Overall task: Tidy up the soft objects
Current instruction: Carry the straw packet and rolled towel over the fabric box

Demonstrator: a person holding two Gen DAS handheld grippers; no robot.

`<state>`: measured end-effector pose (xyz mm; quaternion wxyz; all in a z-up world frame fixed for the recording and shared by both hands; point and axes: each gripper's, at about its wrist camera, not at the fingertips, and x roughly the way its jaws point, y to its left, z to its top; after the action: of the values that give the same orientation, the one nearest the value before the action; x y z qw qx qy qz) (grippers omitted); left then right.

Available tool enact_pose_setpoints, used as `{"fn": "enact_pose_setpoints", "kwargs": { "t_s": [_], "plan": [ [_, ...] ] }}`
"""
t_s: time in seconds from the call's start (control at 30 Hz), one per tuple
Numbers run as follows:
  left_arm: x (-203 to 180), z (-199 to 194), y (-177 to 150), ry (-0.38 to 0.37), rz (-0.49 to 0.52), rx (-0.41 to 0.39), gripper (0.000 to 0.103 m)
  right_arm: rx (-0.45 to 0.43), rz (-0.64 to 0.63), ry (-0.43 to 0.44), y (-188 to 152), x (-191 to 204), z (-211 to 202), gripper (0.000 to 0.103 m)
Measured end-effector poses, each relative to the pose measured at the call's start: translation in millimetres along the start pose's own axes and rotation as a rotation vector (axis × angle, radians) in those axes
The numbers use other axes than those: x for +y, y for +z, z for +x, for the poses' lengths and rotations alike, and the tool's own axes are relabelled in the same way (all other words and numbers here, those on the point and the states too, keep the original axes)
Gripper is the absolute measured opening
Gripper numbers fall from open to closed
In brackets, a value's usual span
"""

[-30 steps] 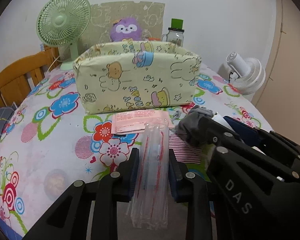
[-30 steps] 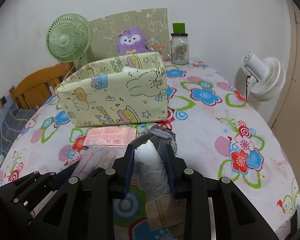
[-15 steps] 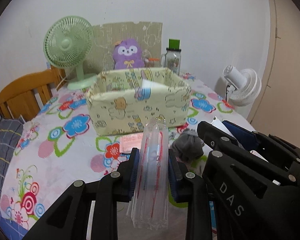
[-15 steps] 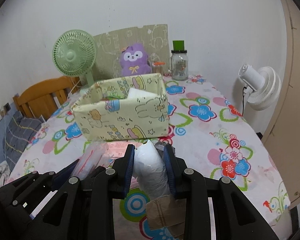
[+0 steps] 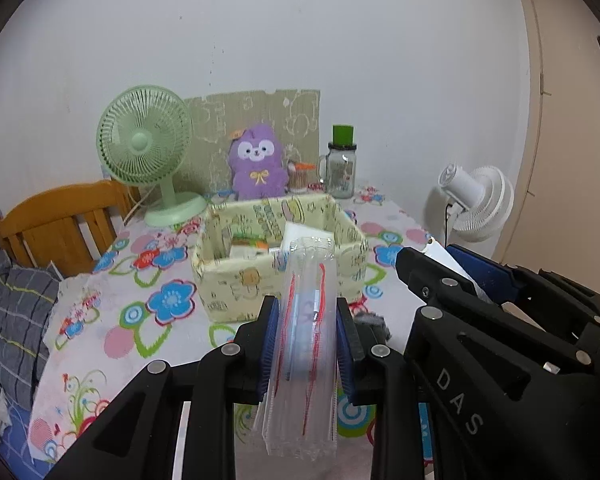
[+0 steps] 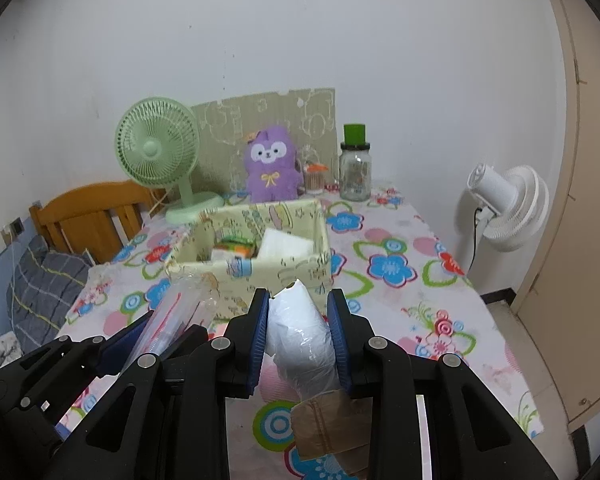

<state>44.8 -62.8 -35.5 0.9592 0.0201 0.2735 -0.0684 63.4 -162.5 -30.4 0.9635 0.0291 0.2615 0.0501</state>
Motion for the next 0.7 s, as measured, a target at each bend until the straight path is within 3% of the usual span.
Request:
{"fn": "enact_pose_setpoints", "kwargs": {
  "t_s": [0.7],
  "plan": [
    [13.2, 8.2, 60.9, 0.011, 0.006, -0.046, 0.027, -0.038, -0.013, 0.016, 65.7, 7.3, 8.2, 0.033]
  ]
}}
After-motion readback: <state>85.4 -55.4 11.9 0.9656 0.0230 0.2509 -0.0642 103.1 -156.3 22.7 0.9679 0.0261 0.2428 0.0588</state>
